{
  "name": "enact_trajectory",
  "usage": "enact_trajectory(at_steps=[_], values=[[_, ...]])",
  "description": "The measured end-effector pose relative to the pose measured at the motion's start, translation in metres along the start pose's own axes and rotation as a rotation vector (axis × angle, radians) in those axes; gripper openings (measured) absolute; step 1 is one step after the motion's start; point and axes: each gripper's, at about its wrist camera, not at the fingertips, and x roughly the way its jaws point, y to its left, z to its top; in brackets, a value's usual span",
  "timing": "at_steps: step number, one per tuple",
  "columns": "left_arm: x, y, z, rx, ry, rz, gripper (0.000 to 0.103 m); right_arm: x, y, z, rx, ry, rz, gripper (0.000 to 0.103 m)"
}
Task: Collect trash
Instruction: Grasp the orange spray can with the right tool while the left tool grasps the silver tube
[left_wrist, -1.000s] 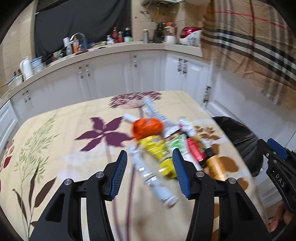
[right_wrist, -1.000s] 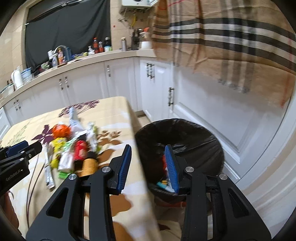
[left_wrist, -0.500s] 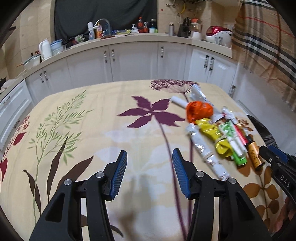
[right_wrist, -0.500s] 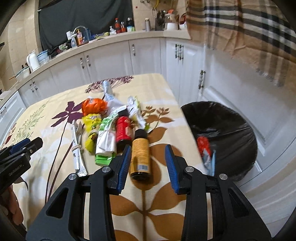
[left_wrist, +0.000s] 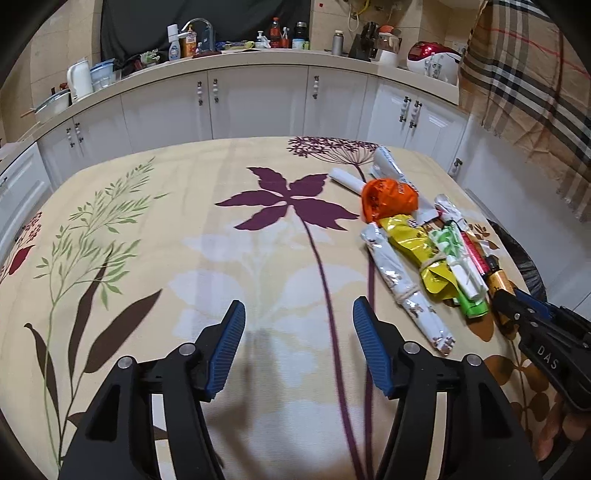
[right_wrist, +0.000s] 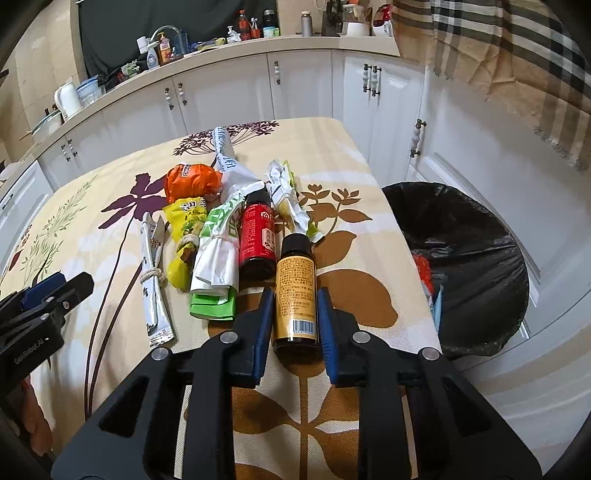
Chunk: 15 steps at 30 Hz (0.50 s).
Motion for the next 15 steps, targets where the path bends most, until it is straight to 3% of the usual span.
enact_trajectory(at_steps=[15], values=[[0.015,-0.055,0.008,0.055,0.041,-0.064,0.067,-0.017,-0.027,0.001,0.038,-0.058,0.0,0.023]])
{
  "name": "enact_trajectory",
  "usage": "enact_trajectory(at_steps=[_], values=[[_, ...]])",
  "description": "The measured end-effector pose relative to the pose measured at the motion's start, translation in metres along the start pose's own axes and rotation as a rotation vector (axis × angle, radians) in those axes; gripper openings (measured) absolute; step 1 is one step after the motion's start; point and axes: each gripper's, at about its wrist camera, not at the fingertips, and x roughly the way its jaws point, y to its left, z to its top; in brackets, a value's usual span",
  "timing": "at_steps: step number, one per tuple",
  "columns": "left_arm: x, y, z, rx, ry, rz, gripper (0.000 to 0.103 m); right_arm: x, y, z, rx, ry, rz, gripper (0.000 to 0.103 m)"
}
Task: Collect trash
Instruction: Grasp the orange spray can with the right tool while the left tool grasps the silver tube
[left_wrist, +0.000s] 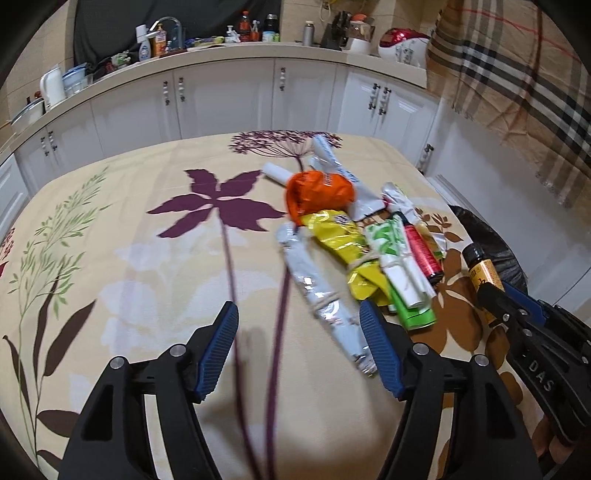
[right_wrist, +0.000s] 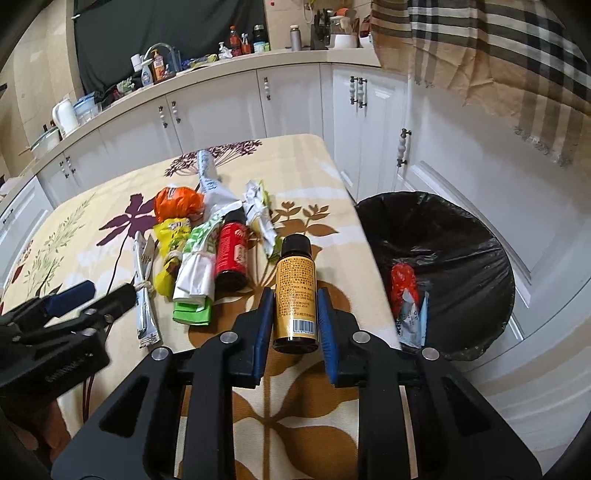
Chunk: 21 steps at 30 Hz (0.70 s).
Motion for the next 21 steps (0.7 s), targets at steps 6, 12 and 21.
enact_trajectory(at_steps=[6,12,21], values=[[0.013,-0.006,-0.002,0.034,0.041,0.021,0.067,-0.001,-0.009,0.002,0.019,-0.005,0.014,0.023],[0.007,-0.002,-0.007,0.075,0.024,0.016,0.047,-0.003,-0.008,0.0,0.021,-0.009,0.026,0.023],[0.002,-0.002,-0.012,0.124,0.003,-0.012,0.021,-0.004,-0.005,-0.002,0.017,-0.014,0.025,0.023]])
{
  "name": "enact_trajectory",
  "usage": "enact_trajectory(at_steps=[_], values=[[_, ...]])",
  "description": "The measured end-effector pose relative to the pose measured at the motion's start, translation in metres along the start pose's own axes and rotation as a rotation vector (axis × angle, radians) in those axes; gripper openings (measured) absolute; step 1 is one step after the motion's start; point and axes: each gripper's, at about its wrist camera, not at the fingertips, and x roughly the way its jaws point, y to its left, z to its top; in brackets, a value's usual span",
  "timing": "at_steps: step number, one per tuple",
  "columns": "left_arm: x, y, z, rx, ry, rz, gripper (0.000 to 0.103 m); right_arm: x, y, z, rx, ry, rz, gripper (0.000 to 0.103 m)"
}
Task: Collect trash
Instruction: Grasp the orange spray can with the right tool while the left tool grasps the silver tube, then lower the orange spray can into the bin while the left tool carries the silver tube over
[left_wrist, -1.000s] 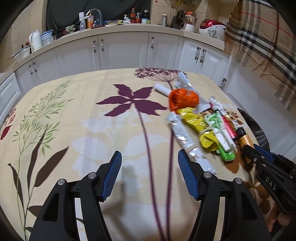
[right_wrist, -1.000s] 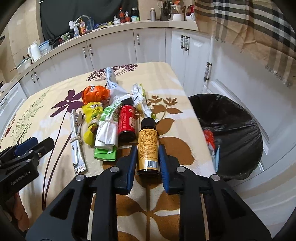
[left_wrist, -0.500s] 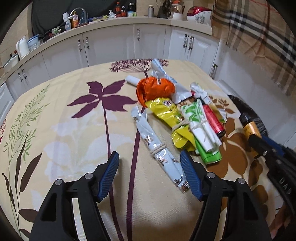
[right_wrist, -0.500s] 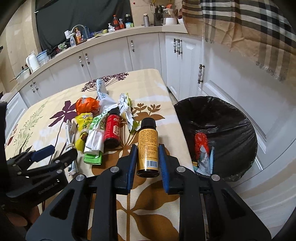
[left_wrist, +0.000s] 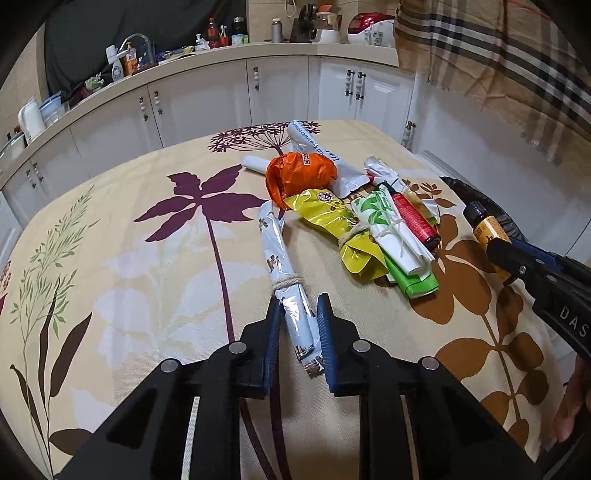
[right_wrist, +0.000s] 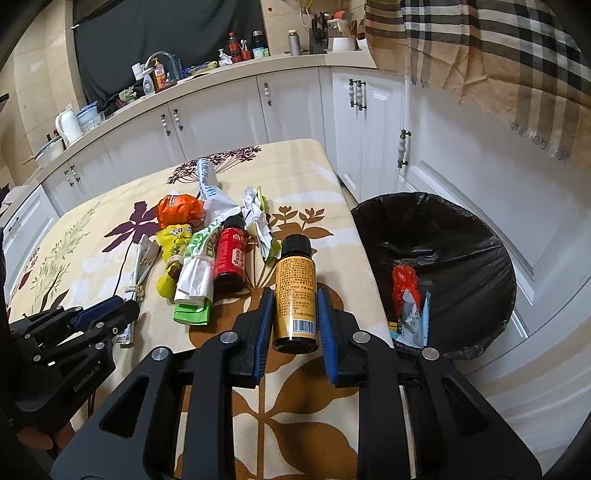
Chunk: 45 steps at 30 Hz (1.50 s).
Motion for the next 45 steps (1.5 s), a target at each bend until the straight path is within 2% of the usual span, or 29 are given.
enact_trajectory(at_steps=[5,14,23,34,35,36,41,45], values=[[-0.003,0.007,0.0,-0.026,-0.012,-0.007,0.02,-0.001,0.002,-0.001,-0.004,-0.009,0.001,0.023],[-0.028,0.009,0.001,-0.019,-0.115,0.025,0.019,-0.015,0.008,0.002,-0.027,-0.077,-0.024,0.023],[-0.045,-0.005,0.017,-0.013,-0.208,-0.021,0.019,-0.029,-0.009,0.011,-0.011,-0.162,-0.097,0.023],[-0.04,-0.065,0.049,0.052,-0.307,-0.115,0.017,-0.031,-0.05,0.021,0.017,-0.236,-0.218,0.023],[-0.038,-0.071,0.051,0.06,-0.313,-0.123,0.01,-0.031,-0.054,0.022,0.015,-0.243,-0.231,0.023],[-0.036,-0.077,0.054,0.069,-0.315,-0.129,0.001,-0.03,-0.058,0.023,0.012,-0.252,-0.245,0.023],[-0.019,-0.105,0.067,0.097,-0.31,-0.155,0.001,-0.024,-0.079,0.026,0.029,-0.264,-0.278,0.023],[-0.004,-0.114,0.074,0.088,-0.27,-0.167,0.001,-0.014,-0.095,0.025,0.053,-0.248,-0.285,0.023]])
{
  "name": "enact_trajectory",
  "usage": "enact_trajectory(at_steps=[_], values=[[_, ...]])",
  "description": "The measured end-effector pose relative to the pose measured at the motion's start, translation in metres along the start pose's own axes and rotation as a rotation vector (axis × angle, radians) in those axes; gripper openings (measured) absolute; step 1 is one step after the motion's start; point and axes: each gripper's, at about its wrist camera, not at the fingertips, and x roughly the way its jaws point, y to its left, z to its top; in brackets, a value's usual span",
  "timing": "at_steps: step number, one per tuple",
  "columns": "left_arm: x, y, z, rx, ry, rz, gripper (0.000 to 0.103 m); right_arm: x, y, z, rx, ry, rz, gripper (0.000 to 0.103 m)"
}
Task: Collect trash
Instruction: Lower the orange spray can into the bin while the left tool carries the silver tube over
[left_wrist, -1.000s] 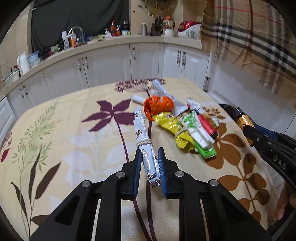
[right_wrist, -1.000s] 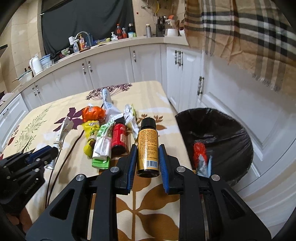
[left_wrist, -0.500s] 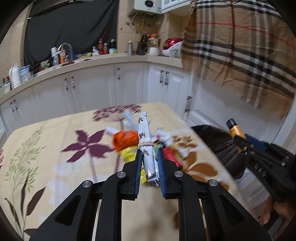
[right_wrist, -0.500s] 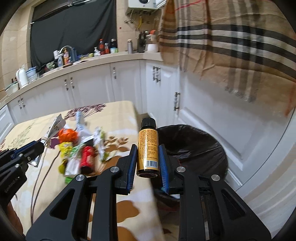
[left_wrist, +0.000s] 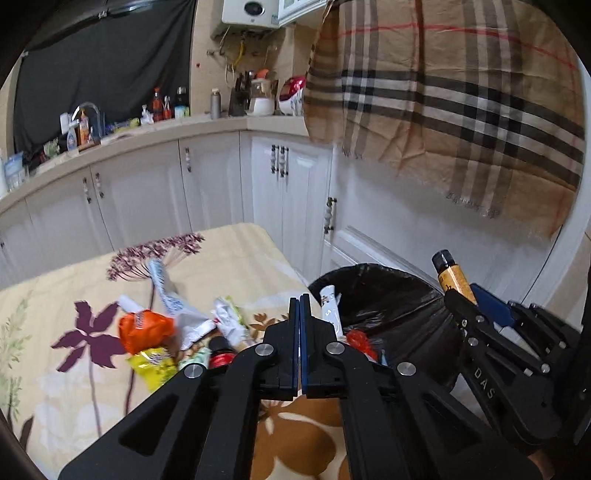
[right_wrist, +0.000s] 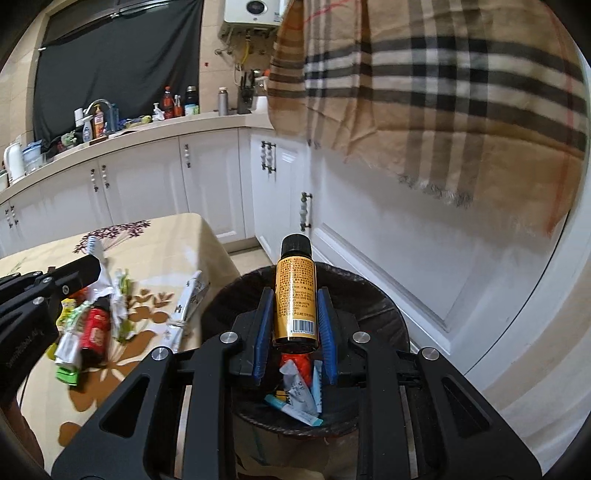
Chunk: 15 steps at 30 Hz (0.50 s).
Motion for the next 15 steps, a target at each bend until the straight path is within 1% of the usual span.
enact_trajectory(at_steps=[4,10,11,13,14,15], values=[[0.002,0.002,-0.003,0.0,0.022,0.018,0.001,0.005,-0.008,-0.004,0.024,0.016,0.005,0.023],[0.01,0.002,-0.014,-0.019,0.09,0.003,0.002,0.007,-0.012,-0.013,0.037,0.036,0.016,0.023],[0.011,0.001,-0.015,-0.02,0.099,-0.004,0.004,0.006,-0.013,-0.015,0.041,0.039,0.015,0.023],[0.013,-0.004,-0.017,-0.02,0.11,-0.019,0.014,0.005,-0.016,-0.016,0.05,0.043,0.014,0.023],[0.014,-0.006,-0.017,-0.018,0.114,-0.026,0.022,0.005,-0.018,-0.017,0.056,0.047,0.014,0.023],[0.015,-0.007,-0.017,-0.018,0.115,-0.031,0.028,0.005,-0.02,-0.019,0.062,0.051,0.013,0.023]])
